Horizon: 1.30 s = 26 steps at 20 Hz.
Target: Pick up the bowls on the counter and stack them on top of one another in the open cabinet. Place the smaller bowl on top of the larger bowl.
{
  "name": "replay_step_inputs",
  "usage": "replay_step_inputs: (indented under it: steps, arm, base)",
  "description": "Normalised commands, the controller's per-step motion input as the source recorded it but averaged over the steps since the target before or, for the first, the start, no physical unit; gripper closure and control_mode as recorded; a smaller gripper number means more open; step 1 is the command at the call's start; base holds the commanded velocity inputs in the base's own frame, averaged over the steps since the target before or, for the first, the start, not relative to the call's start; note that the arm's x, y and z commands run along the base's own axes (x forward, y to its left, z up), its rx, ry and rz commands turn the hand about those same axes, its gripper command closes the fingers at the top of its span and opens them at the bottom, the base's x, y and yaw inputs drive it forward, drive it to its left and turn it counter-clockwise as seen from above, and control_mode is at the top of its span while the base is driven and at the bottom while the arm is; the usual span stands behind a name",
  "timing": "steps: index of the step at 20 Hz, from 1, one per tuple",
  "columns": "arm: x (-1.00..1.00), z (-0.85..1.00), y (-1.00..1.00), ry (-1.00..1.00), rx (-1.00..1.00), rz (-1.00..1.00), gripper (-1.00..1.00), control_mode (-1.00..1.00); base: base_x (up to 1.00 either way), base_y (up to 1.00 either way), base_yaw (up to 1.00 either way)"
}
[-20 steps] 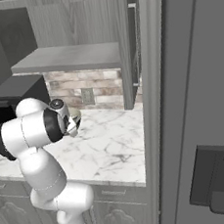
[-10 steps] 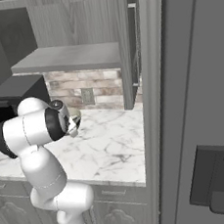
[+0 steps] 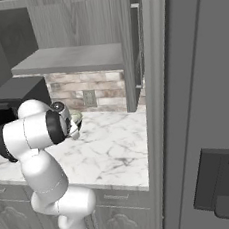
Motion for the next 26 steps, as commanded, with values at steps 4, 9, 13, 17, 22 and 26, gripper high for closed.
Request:
replay_step_inputs:
  steps: [4, 9, 13, 17, 22, 26]
  arm:
    - [0.0, 0.0, 0.0, 0.0, 0.0, 0.0, 1.0, -1.0]
    - [0.0, 0.05, 0.0, 0.0, 0.0, 0.0, 1.0, -1.0]
    - [-0.07, 0.52, 0.0, -0.07, 0.01, -0.02, 1.0, -1.0]
    - [-0.11, 0.67, 0.0, -0.08, 0.0, -0.05, 1.0, -1.0]
    - [-0.46, 0.54, -0.15, -0.04, 0.0, -0.05, 1.0, -1.0]
    - [-0.73, 0.41, -0.27, -0.04, 0.0, 0.0, 1.0, -1.0]
  base:
    - [0.0, 0.0, 0.0]
    - [0.0, 0.0, 0.0]
    - [0.0, 0.0, 0.0]
    - [0.0, 0.0, 0.0]
    - [0.0, 0.0, 0.0]
    - [0.0, 0.0, 0.0]
